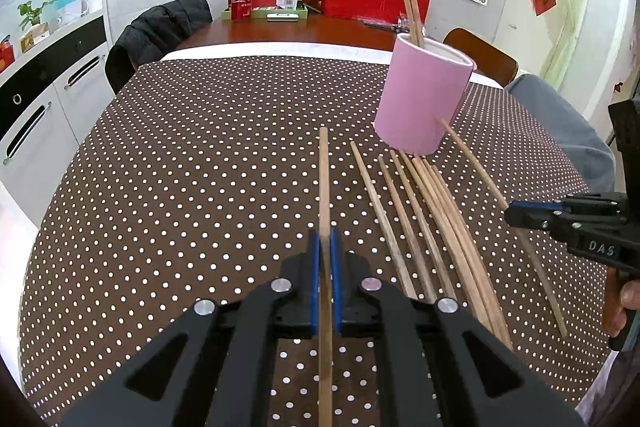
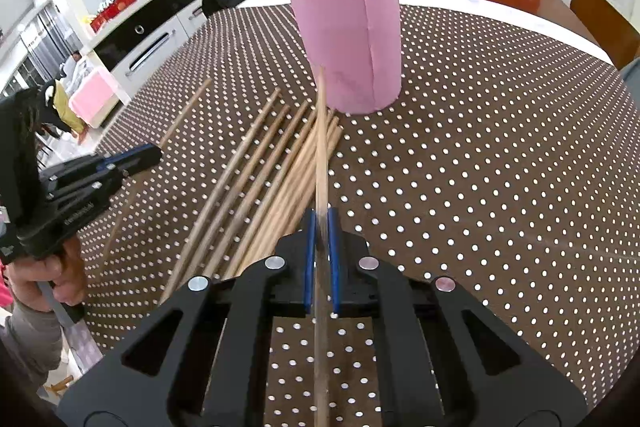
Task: Organize utensils
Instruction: 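Lift both held chopsticks upright and carry them over the pink cup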
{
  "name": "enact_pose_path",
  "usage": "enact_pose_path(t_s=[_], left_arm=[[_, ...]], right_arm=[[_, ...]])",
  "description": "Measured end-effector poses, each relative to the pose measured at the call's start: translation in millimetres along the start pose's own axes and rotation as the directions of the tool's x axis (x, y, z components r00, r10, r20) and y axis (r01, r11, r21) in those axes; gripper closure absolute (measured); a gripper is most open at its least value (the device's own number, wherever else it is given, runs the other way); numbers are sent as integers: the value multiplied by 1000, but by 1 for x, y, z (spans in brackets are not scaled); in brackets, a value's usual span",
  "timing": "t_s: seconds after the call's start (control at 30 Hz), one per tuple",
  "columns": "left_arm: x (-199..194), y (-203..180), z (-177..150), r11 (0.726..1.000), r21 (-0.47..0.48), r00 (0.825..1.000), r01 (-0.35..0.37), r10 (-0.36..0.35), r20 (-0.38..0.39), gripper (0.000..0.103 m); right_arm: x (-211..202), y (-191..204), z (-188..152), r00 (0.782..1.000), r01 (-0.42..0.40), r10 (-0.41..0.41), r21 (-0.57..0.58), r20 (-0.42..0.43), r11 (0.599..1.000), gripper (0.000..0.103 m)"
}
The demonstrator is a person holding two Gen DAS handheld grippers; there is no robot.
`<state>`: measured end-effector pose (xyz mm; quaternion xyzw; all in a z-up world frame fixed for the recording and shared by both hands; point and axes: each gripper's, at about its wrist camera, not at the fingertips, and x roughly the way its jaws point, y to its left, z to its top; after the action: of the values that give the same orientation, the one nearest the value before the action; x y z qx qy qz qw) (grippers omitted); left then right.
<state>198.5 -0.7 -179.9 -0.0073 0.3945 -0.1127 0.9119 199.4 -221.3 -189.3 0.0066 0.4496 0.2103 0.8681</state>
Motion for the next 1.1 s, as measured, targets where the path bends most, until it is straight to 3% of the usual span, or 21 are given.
enact_pose_path(t_s=[0.17, 0.4, 0.47, 0.57, 0.6, 0.67, 0.7, 0.83, 0.97, 1.1], left_arm=[[15, -2, 4, 1000, 7, 1000, -5, 5, -25, 97], [42, -5, 6, 997, 60, 991, -52, 59, -123, 97], [47, -8, 10, 993, 97, 988, -66, 79, -130, 86], [54, -11, 17, 989, 132, 986, -74, 92, -139, 84], [56, -12, 19, 988, 141, 986, -70, 90, -140, 84], [57, -13, 21, 990, 138, 988, -37, 57, -143, 97], [57, -13, 21, 990, 136, 989, -37, 56, -140, 97], [44, -4, 17, 997, 74, 996, -11, 18, -92, 97], [11, 4, 18, 999, 23, 999, 27, -28, 24, 97], [-34, 4, 36, 997, 0, 977, 76, -75, 202, 97]], right_arm=[[21, 9, -4, 995, 65, -68, -41, -71, 997, 96], [32, 20, 4, 988, 136, -141, -77, -70, 988, 96], [35, 24, 6, 985, 157, -163, -93, -64, 983, 96], [39, 32, 9, 983, 169, -176, -104, -58, 980, 96], [38, 31, 8, 984, 163, -169, -95, -54, 982, 97], [36, 27, 7, 987, 152, -156, -79, -42, 985, 97], [30, 27, 3, 989, 139, -141, -72, -34, 988, 97], [0, 18, 1, 999, 34, -32, -38, 44, 999, 97], [-26, 20, 4, 986, -73, 77, -30, 147, 997, 97], [-46, 23, 8, 955, -148, 148, -20, 259, 989, 97]])
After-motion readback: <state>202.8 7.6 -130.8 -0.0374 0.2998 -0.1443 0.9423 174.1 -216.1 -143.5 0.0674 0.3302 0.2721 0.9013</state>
